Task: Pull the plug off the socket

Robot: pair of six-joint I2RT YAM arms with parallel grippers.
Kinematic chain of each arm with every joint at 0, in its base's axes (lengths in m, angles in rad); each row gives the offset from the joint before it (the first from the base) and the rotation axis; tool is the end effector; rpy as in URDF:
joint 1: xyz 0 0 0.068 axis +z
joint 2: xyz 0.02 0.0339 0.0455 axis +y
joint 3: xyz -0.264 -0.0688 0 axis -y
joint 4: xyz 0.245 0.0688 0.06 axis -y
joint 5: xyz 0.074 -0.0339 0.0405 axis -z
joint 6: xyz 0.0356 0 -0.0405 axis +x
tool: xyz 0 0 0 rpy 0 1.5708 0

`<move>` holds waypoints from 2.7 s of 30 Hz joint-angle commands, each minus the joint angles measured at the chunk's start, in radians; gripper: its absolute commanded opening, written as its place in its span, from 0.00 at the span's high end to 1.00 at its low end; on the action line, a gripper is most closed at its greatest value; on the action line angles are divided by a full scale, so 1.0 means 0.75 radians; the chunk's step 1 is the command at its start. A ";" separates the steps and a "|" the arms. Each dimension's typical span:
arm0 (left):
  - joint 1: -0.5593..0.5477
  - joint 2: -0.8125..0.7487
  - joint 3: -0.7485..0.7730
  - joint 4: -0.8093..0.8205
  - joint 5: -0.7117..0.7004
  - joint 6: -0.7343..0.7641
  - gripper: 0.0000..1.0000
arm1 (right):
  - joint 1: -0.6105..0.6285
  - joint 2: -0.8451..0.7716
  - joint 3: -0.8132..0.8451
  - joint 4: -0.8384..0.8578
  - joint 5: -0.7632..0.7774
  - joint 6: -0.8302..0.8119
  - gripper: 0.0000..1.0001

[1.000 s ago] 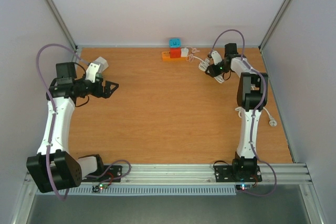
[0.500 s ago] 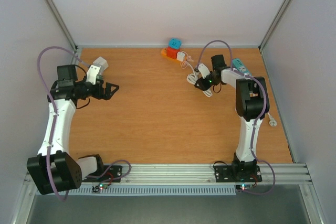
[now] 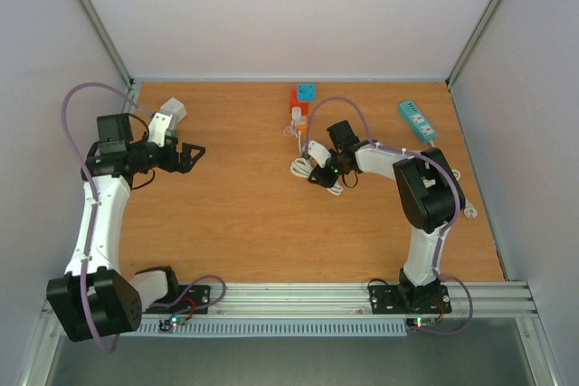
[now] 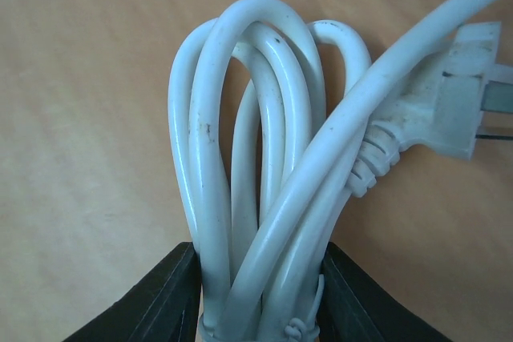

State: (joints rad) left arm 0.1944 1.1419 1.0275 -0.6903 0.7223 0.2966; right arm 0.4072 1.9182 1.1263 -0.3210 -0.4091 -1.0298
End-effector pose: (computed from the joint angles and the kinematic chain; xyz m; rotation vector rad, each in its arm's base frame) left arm 0.2305 0.0214 0.3127 0.4419 2.1563 -0.5842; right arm 0.3358 0.1603 0.1338 -1.7832 1.8508 0.3237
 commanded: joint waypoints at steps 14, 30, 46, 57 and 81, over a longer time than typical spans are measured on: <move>-0.004 -0.018 0.010 0.009 0.033 0.004 0.00 | 0.256 -0.270 -0.338 -0.112 0.021 -0.074 0.62; -0.005 -0.027 -0.011 0.032 0.043 -0.005 0.00 | -0.232 -0.406 -0.489 -0.257 0.025 -0.351 0.61; -0.005 -0.023 -0.020 0.065 0.049 -0.017 0.00 | -0.387 -0.384 -0.218 -0.416 -0.181 -0.248 0.15; -0.004 -0.025 -0.034 0.087 0.050 -0.033 0.00 | -0.283 -0.458 0.009 -0.150 -0.229 0.390 0.02; -0.005 -0.089 -0.078 0.105 0.043 -0.037 0.00 | -0.103 0.168 0.680 -0.154 -0.272 0.915 0.01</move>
State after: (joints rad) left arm 0.1944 1.0981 0.9810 -0.6598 0.7372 0.2764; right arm 0.3164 1.9858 1.5867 -0.4149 -0.6189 -0.3851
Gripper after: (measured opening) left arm 0.996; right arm 0.985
